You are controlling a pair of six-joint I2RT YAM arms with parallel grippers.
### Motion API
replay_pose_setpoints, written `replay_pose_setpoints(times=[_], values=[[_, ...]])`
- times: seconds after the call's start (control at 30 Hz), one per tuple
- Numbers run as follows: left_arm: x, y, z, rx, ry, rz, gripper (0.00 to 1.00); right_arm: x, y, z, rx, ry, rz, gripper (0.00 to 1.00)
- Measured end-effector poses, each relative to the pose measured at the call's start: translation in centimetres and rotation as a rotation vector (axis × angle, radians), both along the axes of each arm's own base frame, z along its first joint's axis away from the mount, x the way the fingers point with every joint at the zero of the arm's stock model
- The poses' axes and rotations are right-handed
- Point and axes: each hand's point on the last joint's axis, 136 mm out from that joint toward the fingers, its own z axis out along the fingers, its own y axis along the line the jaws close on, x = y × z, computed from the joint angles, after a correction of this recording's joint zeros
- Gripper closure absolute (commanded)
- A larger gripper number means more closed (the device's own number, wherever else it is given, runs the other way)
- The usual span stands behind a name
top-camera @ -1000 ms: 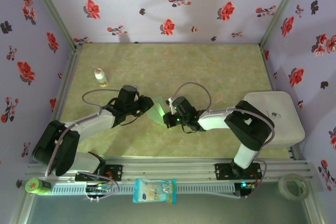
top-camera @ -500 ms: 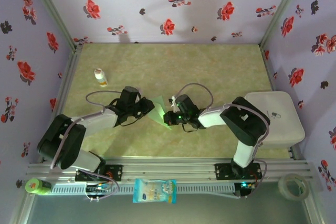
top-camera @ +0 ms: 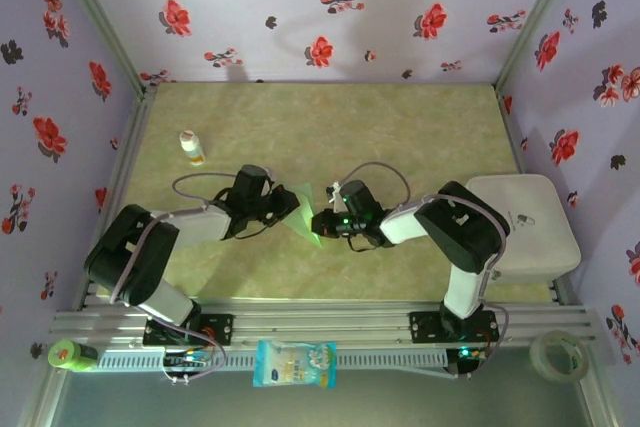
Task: Fold a paper plane with a square sheet of paper (pick it up from the middle)
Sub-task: Fourth fold the wing at the center of the table.
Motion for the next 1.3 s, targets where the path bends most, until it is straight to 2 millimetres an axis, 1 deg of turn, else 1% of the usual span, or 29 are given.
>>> replay_pose_setpoints(times=[0.53, 0.73, 1.0, 1.13, 1.3], values=[[0.9, -1.3, -1.6, -0.052, -0.002, -0.015, 0.91, -0.2, -0.2, 0.0, 0.021, 0.038, -0.017, 0.99], [1.1, -1.8, -2.4, -0.067, 0.01, -0.013, 0.88, -0.2, -0.3, -0.1, 0.022, 0.048, -0.029, 0.99], [1.2, -2.0, -2.3, -0.078, 0.008, -0.009, 0.87, -0.1, -0.3, -0.1, 0.021, 0.048, -0.033, 1.0], [1.2, -2.0, -2.4, -0.078, 0.008, -0.009, 0.87, -0.1, -0.3, -0.2, 0.018, 0.048, -0.036, 1.0], [1.1, -1.9, -3.0, -0.07, 0.021, -0.009, 0.89, -0.1, -0.4, -0.2, 0.012, 0.05, -0.036, 1.0]])
